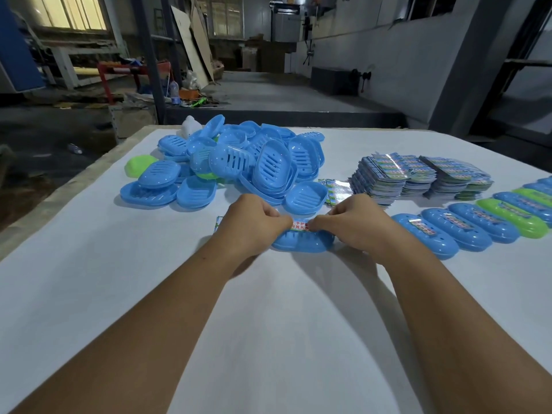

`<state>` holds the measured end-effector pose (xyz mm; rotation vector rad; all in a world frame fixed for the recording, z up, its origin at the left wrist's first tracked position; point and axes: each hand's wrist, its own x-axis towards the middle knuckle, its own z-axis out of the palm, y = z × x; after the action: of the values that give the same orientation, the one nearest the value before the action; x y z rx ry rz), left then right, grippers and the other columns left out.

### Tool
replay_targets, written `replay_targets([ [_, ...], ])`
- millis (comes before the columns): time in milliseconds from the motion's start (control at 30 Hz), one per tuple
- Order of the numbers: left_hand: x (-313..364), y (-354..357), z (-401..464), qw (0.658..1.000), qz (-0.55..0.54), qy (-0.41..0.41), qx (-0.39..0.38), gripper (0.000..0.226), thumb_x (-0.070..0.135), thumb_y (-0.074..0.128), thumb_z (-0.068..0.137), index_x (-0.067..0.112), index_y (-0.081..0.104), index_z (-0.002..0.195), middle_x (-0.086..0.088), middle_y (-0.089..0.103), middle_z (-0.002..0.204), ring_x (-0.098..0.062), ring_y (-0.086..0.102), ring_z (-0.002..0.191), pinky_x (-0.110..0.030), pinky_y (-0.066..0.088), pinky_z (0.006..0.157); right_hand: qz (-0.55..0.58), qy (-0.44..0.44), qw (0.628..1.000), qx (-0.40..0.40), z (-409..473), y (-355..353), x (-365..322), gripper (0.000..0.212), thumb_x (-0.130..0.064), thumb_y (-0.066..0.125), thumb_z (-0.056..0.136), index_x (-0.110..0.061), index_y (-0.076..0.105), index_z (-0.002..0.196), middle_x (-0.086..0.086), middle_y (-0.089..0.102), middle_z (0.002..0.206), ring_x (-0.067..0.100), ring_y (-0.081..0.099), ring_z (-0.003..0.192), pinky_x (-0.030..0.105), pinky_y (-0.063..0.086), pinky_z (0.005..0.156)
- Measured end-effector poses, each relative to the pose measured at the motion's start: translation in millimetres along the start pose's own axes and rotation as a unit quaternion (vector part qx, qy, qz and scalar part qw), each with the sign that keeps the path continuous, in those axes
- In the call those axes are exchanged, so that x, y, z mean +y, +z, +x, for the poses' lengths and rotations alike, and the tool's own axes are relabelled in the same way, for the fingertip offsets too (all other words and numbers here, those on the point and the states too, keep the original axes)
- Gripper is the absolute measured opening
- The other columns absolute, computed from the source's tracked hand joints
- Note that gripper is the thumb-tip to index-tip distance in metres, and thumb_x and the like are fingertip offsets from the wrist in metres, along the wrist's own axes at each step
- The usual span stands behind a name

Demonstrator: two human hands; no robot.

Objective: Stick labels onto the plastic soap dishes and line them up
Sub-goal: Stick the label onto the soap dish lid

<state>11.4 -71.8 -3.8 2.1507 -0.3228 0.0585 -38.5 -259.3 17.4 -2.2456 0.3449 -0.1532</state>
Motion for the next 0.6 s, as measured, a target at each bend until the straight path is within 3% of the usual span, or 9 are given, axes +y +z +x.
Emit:
replay_targets([
  [133,0,0,0,1.0,0.022,0.008,0.001,0.031,0.035,0.072,0.072,0.004,0.068,0.066,0.005,0.049,0.048,-0.01,0.042,0.048,-0.026,0.04,0.054,-0.013,0.003,1.0,0.006,2,1,2,0.037,-0.041,0.084,0.068,-0.006,0.07,0.067,-0.004,0.046,0.044,0.009,0.035,0.037,0.015,0.024,0.033],
  [300,4,0,-3,0.999,0.052,0.014,0.005,0.025,0.032,0.075,0.075,0.01,0.07,0.063,-0.001,0.064,0.055,-0.012,0.054,0.055,-0.03,0.048,0.06,-0.022,0.004,1.0,0.014,2,2,3,0.045,-0.042,0.083,0.069,0.001,0.071,0.073,-0.003,0.051,0.046,0.007,0.039,0.039,0.017,0.031,0.038],
  [367,5,1,-5,0.997,0.071,0.014,0.017,0.023,0.035,0.075,0.073,0.016,0.069,0.06,0.009,0.061,0.052,-0.011,0.059,0.059,-0.028,0.047,0.06,-0.036,0.002,0.999,0.02,2,4,3,0.044,-0.044,0.082,0.068,-0.001,0.072,0.073,-0.003,0.053,0.048,0.008,0.041,0.043,0.023,0.035,0.047],
  [467,9,5,-7,0.99,0.129,0.023,0.049,0.021,0.044,0.074,0.07,0.025,0.067,0.064,0.012,0.064,0.062,-0.014,0.064,0.07,-0.027,0.047,0.064,-0.065,-0.014,0.997,0.034,1,6,1,0.045,-0.046,0.081,0.069,-0.002,0.07,0.071,-0.002,0.051,0.052,0.011,0.041,0.049,0.027,0.035,0.052],
  [600,12,10,-10,0.975,0.193,0.05,0.101,0.028,0.055,0.071,0.071,0.027,0.063,0.068,0.015,0.055,0.062,-0.015,0.056,0.067,-0.029,0.036,0.059,-0.119,-0.047,0.989,0.067,-2,12,0,0.052,-0.052,0.077,0.07,-0.001,0.064,0.068,0.0,0.051,0.054,0.015,0.044,0.054,0.03,0.037,0.054],
])
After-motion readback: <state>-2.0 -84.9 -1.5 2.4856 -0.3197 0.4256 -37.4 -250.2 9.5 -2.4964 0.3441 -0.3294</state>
